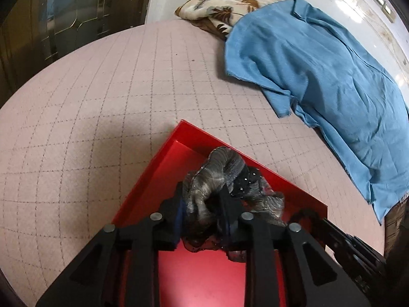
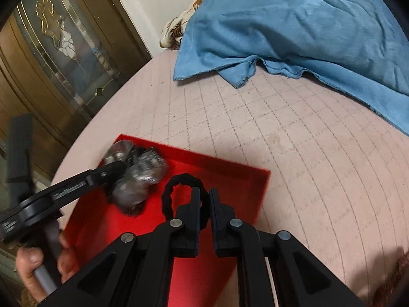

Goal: Organize jewelry
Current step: 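Drop the grey scrunchie and black hair tie into the red tray with both tools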

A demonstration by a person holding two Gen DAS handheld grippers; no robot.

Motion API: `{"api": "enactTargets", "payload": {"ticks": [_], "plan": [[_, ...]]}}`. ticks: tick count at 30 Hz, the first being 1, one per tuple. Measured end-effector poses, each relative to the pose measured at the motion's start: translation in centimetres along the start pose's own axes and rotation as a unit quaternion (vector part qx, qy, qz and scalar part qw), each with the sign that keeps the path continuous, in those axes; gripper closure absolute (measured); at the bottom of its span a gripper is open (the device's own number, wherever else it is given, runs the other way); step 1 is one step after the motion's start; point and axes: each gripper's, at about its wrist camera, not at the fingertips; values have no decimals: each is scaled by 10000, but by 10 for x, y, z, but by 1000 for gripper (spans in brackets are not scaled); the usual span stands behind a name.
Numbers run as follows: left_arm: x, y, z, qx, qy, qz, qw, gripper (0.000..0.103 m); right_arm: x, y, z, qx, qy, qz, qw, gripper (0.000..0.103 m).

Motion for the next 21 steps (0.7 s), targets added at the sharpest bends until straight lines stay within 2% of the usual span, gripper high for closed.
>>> {"api": "enactTargets", "payload": {"ticks": [2, 4, 6, 8, 12, 16, 18, 19, 21], "plan": [[1, -3, -1, -91, 16, -69, 9999, 69, 3, 0, 5, 7, -33, 8, 10000, 93], [2, -2, -4, -163, 59, -93, 9998, 63, 4, 0, 2, 24, 28, -18, 10000, 87], [2, 1, -9, -239, 136, -70, 9996, 56, 2, 1, -6, -33, 114, -29, 9999, 64], [1, 5, -17, -299, 240, -17, 9993, 54, -5, 3, -16, -130, 162, -28, 9998, 62], [-1, 11, -30, -315, 391, 68, 9987, 53, -30, 10, -30, -659, 111, 30, 9978, 62], [-5, 18, -43, -341, 512, 145, 9980, 53, -50, 18, -26, -703, -208, 233, 9970, 65], [-8, 23, -48, -317, 573, 224, 9976, 53, -53, 20, -30, -568, -228, 377, 9974, 83], [-9, 25, -50, -306, 593, 247, 9975, 53, -54, 19, -32, -526, -274, 452, 9972, 88], [-10, 28, -53, -316, 609, 277, 9973, 53, -56, 18, -38, -671, -301, 454, 9963, 90]]}}
Point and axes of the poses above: each gripper's, at about its wrist camera, not at the fingertips, and z roughly the way its jaws point, y to its right, x to its top, and after that the axes turned 4 degrees about y, right-handed
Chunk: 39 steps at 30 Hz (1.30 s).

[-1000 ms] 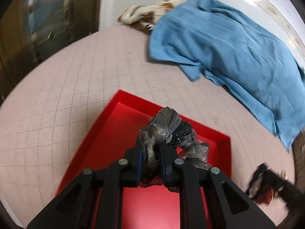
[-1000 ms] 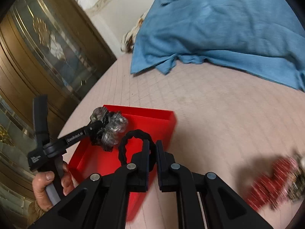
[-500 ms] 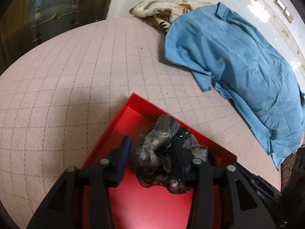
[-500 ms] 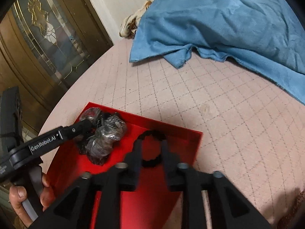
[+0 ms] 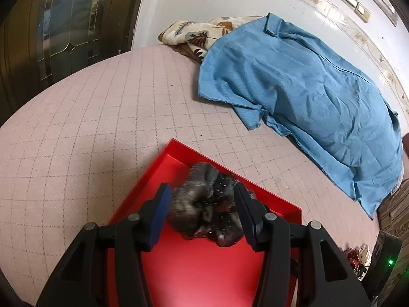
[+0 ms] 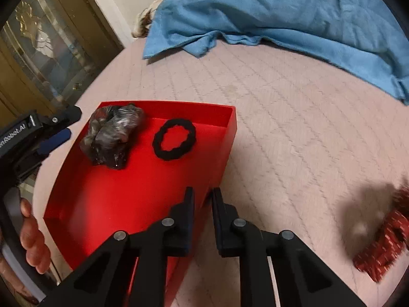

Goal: Organize jewelry
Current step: 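Drop the grey scrunchie and black hair tie into the red tray with both tools, then grasp the red polka-dot scrunchie with the left tool while the right grasps the white scrunchie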

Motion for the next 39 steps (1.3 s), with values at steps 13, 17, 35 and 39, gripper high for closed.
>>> {"api": "enactTargets", "payload": {"ticks": [13, 17, 35, 39], "plan": [[-37, 56, -28, -394, 101, 562, 9976, 53, -37, 57, -43, -128, 62, 204, 9997, 88], [-59, 86, -48, -500, 58, 916, 9945, 48, -51, 71, -77, 388, 307, 341, 9982, 84], [-122, 236, -23, -1406, -1140, 1662, 9693, 36, -66, 256, -198, -736, 1421, 874, 9832, 58], [-131, 253, 5, -1439, -1425, 1715, 9642, 36, -45, 258, -183, -606, 1399, 666, 9861, 55]]}}
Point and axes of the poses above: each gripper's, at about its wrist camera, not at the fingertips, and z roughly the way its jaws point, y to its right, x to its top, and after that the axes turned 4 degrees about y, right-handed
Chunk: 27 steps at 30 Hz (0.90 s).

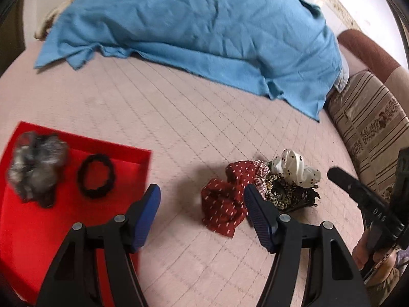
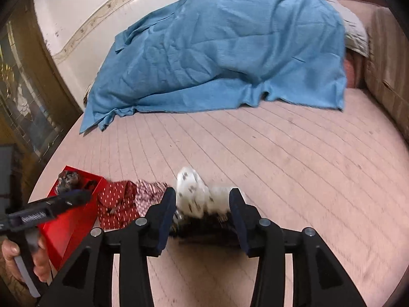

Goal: Organize jewelry
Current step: 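Grasp the red polka-dot scrunchie with the left tool while the right grasps the white scrunchie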

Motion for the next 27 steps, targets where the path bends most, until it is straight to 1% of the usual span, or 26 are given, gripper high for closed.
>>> {"api": "enactTargets", "payload": {"ticks": [2, 6, 10, 11, 12, 13, 14, 15, 16, 17, 21, 27], "plan": [[2, 4, 14, 13, -99, 27, 9999, 36, 6, -6, 12, 48, -54, -106, 9999, 51], [3, 8, 32, 0, -246, 81, 9997, 36, 4, -13, 35, 76, -251, -270, 9993, 50], [0, 11, 44, 3, -365, 113, 9993, 36, 0, -14, 51, -232, -373, -381, 9983, 50], [-2, 11, 46, -14, -397, 128, 9991, 36, -1, -13, 54, -366, -418, -390, 9977, 53], [-3, 12, 47, -33, -431, 144, 9990, 36, -1, -11, 55, -434, -432, -394, 9973, 66], [-4, 13, 49, -69, -492, 160, 9986, 40, -1, -8, 56, -473, -447, -376, 9972, 75], [-6, 14, 51, -158, -553, 161, 9982, 64, -1, -5, 55, -462, -477, -307, 9973, 89], [-7, 15, 52, -227, -627, 151, 9977, 96, -2, 0, 53, -418, -486, -190, 9978, 92], [-9, 15, 53, -274, -732, 121, 9969, 97, -1, 3, 50, -387, -458, -102, 9981, 93], [-10, 16, 51, -299, -701, 107, 9970, 97, -1, 6, 44, -358, -407, -15, 9985, 95], [-14, 21, 28, -433, -518, 151, 9976, 97, -1, 6, 20, -268, -214, 156, 9993, 97], [-20, 24, -25, -674, -156, 118, 9975, 97, -2, 0, -14, -129, 11, 321, 9994, 98]]}}
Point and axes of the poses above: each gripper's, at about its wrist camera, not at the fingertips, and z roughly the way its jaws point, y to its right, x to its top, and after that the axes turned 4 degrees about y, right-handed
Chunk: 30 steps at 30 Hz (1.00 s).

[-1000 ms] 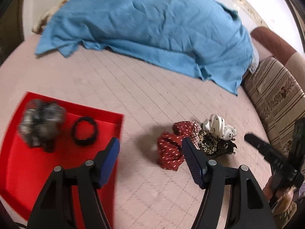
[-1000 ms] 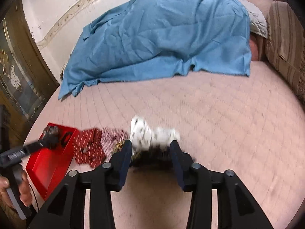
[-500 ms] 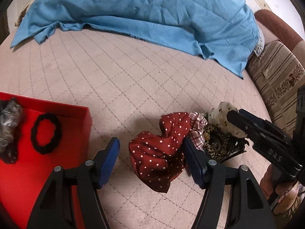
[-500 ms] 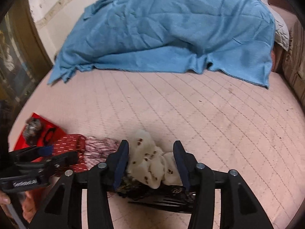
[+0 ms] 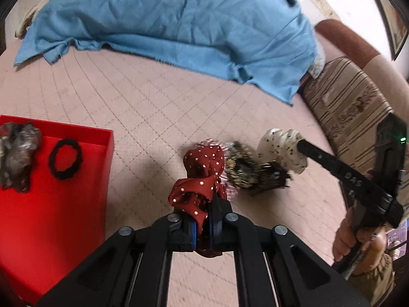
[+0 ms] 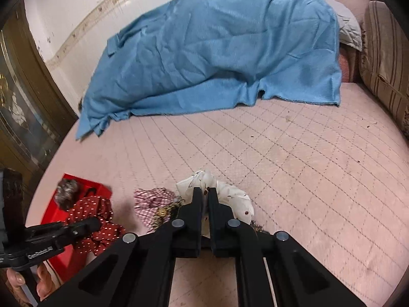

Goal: Organize jewelry
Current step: 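Grasp the red polka-dot scrunchie with the left tool while the right grasps the white scrunchie, then place the red and white scrunchies into the red tray with both tools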

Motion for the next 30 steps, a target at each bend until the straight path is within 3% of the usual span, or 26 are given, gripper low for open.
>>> {"api": "enactTargets", "payload": {"ticks": [3, 10, 14, 19, 30], "plan": [[-5, -1, -24, -45, 147, -53, 9999, 97, -3, -7, -13, 46, 45, -23, 10000, 98], [-25, -25, -75, 231, 425, -36, 9988, 97, -13, -32, -40, 206, 97, -101, 9997, 98], [-35, -60, -99, 607, 610, -206, 9961, 97, -18, -61, -47, 444, 66, -265, 9986, 98], [-45, -116, -120, 1090, 770, -629, 9891, 97, -24, -104, -43, 811, -90, -473, 9955, 98], [-33, -195, -120, 1498, 833, -1234, 9774, 97, -41, -213, 0, 1440, -599, -1063, 9820, 98]]}}
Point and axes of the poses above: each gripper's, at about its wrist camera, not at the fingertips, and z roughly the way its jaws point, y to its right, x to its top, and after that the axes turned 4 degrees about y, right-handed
